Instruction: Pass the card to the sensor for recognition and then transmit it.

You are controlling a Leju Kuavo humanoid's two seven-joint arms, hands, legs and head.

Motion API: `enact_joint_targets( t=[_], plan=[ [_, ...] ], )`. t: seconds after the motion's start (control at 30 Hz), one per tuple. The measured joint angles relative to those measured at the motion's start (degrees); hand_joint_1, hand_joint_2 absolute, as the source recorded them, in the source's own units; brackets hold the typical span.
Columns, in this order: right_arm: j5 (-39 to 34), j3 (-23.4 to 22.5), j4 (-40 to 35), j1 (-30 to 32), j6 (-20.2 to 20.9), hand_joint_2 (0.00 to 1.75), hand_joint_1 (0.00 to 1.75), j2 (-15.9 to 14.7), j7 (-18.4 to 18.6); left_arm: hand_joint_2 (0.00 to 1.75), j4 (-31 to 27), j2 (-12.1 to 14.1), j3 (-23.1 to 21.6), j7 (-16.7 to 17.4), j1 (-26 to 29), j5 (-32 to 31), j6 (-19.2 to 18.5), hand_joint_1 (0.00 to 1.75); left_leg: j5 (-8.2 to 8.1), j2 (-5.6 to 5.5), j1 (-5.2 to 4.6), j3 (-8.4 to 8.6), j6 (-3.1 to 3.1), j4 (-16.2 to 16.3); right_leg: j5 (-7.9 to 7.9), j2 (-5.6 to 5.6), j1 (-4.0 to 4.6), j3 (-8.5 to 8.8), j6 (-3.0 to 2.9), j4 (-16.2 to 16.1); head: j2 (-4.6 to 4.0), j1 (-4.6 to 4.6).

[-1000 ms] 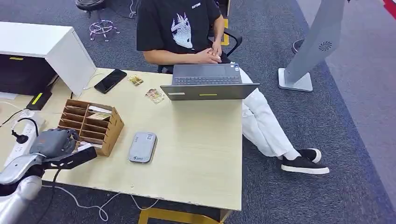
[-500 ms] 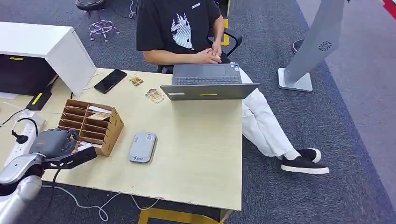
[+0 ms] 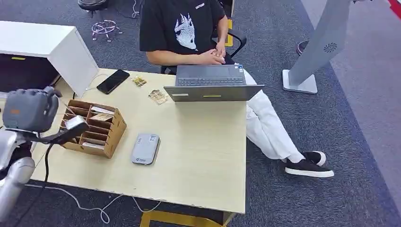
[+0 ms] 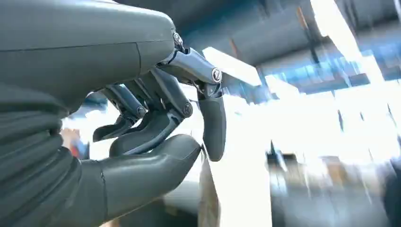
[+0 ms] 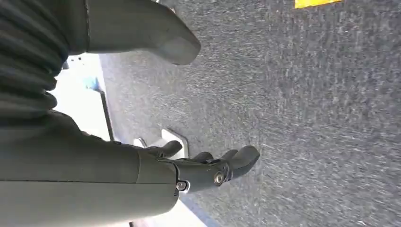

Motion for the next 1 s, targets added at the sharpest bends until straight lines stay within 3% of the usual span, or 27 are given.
enact_joint_targets(
  t=[0.17,0.53,0.8,1.0],
  plan=[
    [0.17,-0.13,0.0,0.22,-0.05,1.75,0.0,0.04,0.02,1.75,-6.31,-1.03,1.82,-0.15,-1.15,-3.51,3.96,1.75,-0.01,0.15,-0.1,0.02,0.01,0.0,0.02,0.13,0.02,-0.06,0.0,0.0,0.0,-0.02],
    [0.98,-0.15,0.0,0.34,-0.05,1.75,0.0,0.13,0.28,1.75,-9.3,-2.73,2.56,-0.17,-1.8,-3.97,4.29,1.75,0.01,0.14,-0.09,0.02,-0.01,0.0,0.03,0.13,0.02,-0.06,-0.01,0.01,0.0,-0.04],
    [1.31,-0.35,-0.04,0.44,-0.05,1.75,0.0,0.33,0.37,1.75,-8.8,-2.67,2.69,1.61,-3.94,-6.41,3.49,1.75,0.01,0.13,-0.1,0.01,-0.01,0.0,0.03,0.12,0.02,-0.06,-0.01,0.01,0.0,-0.04],
    [2.71,-0.37,-0.15,0.55,-0.05,1.75,0.0,0.35,0.35,1.75,-1.07,-2.06,2.76,4.02,-9.42,-10.55,0.75,1.75,0.03,0.12,-0.08,0.02,-0.02,0.0,0.05,0.11,0.03,-0.05,-0.04,0.02,0.0,-0.04]
  ],
)
